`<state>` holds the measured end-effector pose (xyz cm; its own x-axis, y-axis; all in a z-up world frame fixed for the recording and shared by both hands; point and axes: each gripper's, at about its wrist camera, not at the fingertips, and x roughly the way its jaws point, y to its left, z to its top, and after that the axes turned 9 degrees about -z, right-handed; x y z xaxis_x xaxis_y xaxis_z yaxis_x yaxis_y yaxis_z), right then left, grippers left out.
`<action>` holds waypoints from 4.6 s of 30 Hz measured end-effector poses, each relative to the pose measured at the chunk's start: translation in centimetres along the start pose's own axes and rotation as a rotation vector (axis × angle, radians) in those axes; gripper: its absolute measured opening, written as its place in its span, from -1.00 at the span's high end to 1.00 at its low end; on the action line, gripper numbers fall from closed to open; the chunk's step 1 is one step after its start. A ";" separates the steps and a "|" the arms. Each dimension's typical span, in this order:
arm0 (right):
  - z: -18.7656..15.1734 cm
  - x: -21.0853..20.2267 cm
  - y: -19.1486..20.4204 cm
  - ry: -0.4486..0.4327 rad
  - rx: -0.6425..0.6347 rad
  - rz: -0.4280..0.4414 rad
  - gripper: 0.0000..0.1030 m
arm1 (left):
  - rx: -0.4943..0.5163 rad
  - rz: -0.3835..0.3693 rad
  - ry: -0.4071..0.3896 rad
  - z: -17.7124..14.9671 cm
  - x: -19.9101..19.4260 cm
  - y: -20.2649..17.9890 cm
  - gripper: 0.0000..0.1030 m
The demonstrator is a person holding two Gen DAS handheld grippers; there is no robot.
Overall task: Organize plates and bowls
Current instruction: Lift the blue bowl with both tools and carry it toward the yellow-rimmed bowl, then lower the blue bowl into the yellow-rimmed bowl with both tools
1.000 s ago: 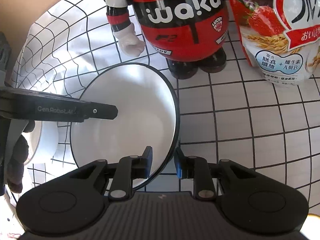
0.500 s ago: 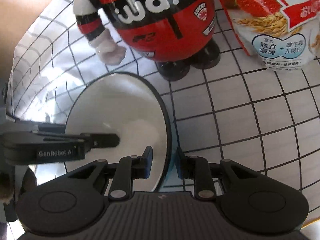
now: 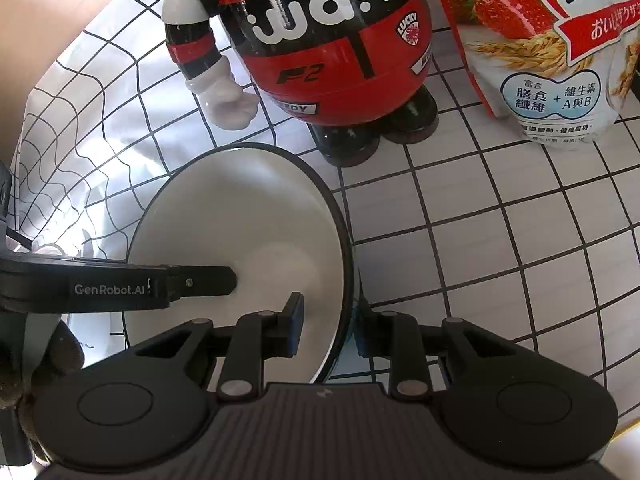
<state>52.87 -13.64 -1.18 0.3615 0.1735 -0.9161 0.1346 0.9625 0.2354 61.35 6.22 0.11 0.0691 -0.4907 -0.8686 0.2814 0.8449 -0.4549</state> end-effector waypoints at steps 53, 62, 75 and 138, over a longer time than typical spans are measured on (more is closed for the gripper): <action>-9.8 -15.2 -16.6 -0.115 -0.108 -0.044 0.51 | 0.008 -0.100 -0.033 -13.1 1.1 -21.8 0.63; -9.8 -12.1 -18.1 -0.078 -0.093 -0.006 0.52 | -0.020 0.012 -0.026 -13.6 3.9 -22.7 0.63; -9.8 -12.0 -18.3 -0.092 -0.106 0.014 0.52 | -0.031 -0.008 -0.032 -14.1 3.5 -21.9 0.61; -11.1 -14.2 -16.6 -0.208 -0.204 -0.118 0.47 | 0.111 0.105 -0.101 -14.5 1.7 -22.8 0.63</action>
<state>35.24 -29.76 4.32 0.5387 0.0323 -0.8419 0.0063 0.9991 0.0424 41.21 -10.82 6.16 0.1977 -0.4244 -0.8836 0.3710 0.8668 -0.3333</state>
